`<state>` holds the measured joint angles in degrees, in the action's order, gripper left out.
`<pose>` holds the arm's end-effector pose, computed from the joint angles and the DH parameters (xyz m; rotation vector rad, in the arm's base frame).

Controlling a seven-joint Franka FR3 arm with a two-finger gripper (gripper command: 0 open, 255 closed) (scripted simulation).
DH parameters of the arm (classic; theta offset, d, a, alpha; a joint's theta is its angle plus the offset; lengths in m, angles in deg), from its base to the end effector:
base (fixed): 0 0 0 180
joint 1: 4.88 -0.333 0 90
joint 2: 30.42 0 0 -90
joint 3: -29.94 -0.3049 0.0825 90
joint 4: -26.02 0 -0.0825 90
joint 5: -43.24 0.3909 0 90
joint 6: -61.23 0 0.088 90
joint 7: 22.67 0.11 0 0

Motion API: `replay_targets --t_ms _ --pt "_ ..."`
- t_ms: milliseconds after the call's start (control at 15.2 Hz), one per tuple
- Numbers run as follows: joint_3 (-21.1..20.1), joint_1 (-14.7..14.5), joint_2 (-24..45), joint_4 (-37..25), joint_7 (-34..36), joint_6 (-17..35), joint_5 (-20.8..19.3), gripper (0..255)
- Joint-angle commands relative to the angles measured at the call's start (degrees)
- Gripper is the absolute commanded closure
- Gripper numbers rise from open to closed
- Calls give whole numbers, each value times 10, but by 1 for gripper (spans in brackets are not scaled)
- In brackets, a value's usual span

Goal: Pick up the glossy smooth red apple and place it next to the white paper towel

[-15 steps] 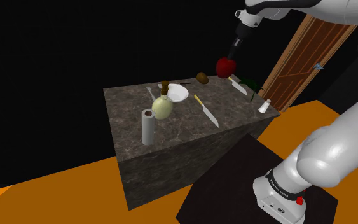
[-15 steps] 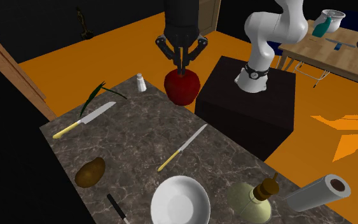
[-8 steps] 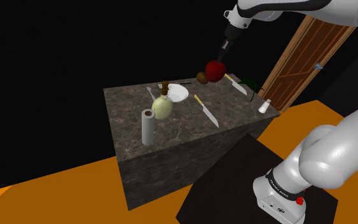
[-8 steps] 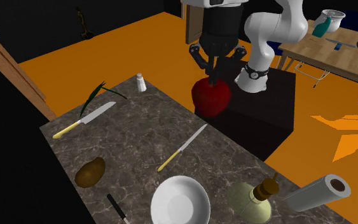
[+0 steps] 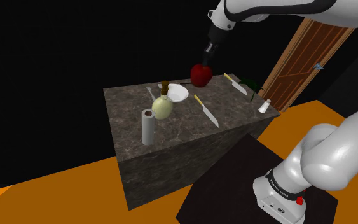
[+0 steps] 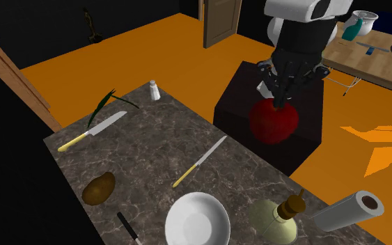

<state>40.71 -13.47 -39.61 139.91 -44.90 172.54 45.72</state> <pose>0.5320 -0.0217 0.5272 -3.0460 -0.5184 -0.1931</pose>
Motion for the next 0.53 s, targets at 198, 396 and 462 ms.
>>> replay_targets --t_ms 198,396,462 --pt "-40 -28 3 2 69 8 -1 255" --pt "-64 -45 13 -9 111 10 -2 255" --pt "-72 -51 18 -14 124 10 -2 255"
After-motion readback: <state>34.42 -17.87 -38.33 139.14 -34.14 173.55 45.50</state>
